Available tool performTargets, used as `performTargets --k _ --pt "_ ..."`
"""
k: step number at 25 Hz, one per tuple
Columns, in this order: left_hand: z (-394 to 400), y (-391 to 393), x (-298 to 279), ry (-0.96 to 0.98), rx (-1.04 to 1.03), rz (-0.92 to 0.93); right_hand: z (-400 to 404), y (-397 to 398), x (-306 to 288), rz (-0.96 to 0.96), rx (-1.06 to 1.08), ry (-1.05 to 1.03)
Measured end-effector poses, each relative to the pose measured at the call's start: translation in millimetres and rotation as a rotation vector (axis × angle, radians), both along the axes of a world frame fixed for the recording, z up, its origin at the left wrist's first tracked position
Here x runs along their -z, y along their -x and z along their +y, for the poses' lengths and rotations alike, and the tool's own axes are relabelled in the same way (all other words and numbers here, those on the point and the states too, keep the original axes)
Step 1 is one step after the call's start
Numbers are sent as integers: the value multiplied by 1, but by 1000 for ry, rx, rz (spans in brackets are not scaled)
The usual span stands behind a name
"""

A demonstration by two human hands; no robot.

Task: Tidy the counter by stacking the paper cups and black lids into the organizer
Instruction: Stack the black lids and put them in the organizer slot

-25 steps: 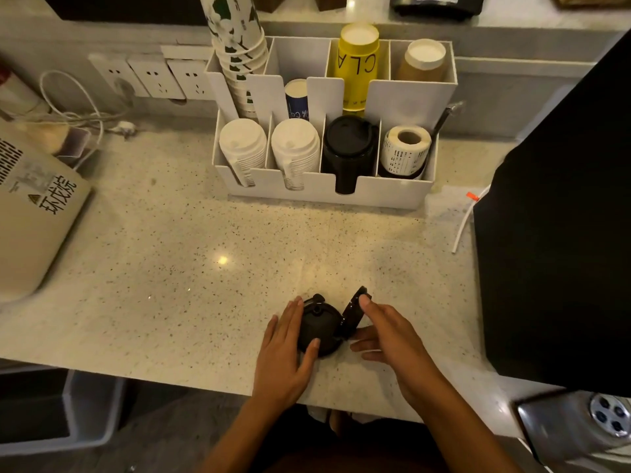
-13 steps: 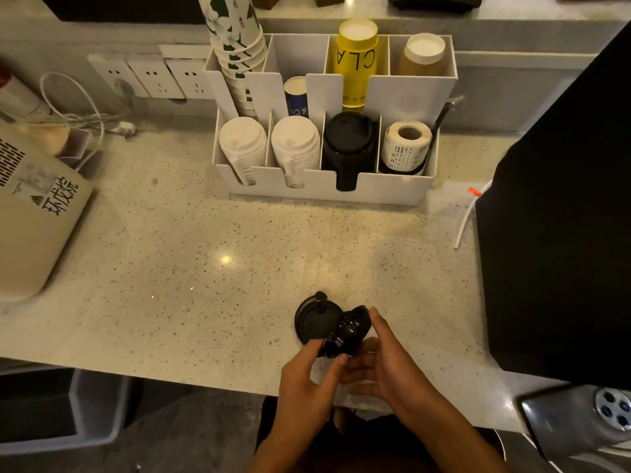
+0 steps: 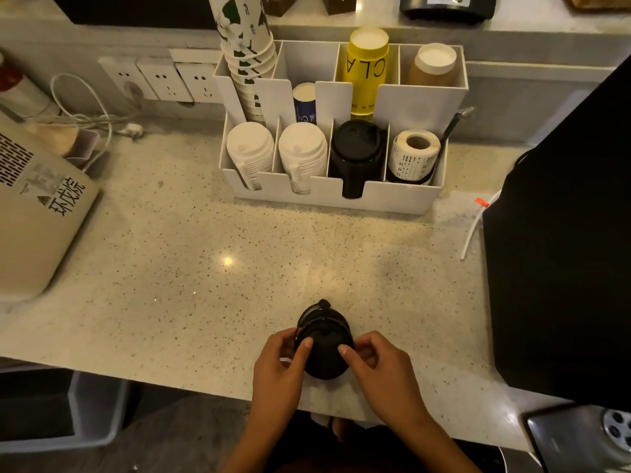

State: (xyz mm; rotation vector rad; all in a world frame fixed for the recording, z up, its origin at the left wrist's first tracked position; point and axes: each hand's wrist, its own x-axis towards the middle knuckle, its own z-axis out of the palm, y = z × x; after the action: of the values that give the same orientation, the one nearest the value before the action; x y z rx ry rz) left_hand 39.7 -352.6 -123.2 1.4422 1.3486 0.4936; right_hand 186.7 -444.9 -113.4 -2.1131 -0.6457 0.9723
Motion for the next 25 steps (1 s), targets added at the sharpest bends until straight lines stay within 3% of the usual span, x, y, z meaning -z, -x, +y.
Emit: performTargets --k 15,25 --pt "17 -14 18 -111 23 244 21 -1 20 -206 -80 34" --pt "19 -15 22 -114 38 274 23 -1 28 -231 -91 24"
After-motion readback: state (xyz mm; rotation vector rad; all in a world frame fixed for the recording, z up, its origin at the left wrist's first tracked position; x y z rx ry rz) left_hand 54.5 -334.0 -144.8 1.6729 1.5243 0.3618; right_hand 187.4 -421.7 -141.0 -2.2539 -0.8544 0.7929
